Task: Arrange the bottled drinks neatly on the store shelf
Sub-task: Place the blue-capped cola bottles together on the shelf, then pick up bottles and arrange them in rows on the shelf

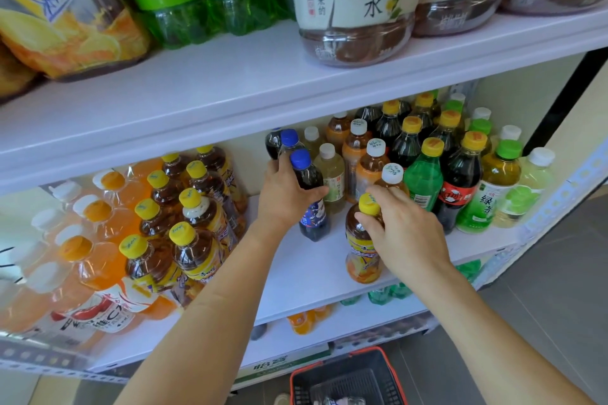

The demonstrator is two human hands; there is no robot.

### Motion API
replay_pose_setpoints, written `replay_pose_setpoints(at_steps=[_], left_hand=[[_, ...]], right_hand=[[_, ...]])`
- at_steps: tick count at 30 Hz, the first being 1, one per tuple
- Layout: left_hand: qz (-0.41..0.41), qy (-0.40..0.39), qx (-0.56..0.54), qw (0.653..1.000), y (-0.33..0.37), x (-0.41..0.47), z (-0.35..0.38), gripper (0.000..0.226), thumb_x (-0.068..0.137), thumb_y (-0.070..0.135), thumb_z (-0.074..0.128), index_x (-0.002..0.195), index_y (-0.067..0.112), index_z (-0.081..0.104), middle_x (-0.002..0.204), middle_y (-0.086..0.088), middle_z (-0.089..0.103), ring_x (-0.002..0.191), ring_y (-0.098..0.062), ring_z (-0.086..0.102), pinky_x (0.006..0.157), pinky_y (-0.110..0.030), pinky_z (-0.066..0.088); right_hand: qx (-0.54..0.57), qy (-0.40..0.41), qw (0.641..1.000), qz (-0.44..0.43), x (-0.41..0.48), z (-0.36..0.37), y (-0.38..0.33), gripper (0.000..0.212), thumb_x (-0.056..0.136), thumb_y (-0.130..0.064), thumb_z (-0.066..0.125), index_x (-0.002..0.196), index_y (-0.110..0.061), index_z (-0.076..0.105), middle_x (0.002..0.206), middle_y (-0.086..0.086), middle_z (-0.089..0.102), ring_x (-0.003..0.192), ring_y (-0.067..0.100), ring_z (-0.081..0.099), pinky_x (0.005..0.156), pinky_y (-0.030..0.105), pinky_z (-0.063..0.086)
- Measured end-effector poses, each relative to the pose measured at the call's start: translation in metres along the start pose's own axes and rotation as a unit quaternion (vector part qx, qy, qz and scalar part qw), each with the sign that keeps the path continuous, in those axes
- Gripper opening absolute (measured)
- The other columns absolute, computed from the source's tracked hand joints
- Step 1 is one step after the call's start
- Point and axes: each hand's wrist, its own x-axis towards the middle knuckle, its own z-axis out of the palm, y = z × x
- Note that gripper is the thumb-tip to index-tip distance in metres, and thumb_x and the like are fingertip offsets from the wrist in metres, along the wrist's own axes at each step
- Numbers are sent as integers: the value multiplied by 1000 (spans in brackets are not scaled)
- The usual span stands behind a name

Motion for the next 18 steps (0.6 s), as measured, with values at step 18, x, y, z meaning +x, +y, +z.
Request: replay_pose_setpoints(at_steps=[18], left_hand=[[15, 126, 316, 940, -61, -112, -115, 40, 79, 8, 66, 118, 5, 65, 118, -20, 63, 103, -44, 55, 81, -50, 49]], right_hand=[[66, 27, 995, -65, 34, 36, -45, 42, 92, -32, 65, 133, -27, 56, 112, 5, 71, 96, 34, 66, 67, 37, 52]])
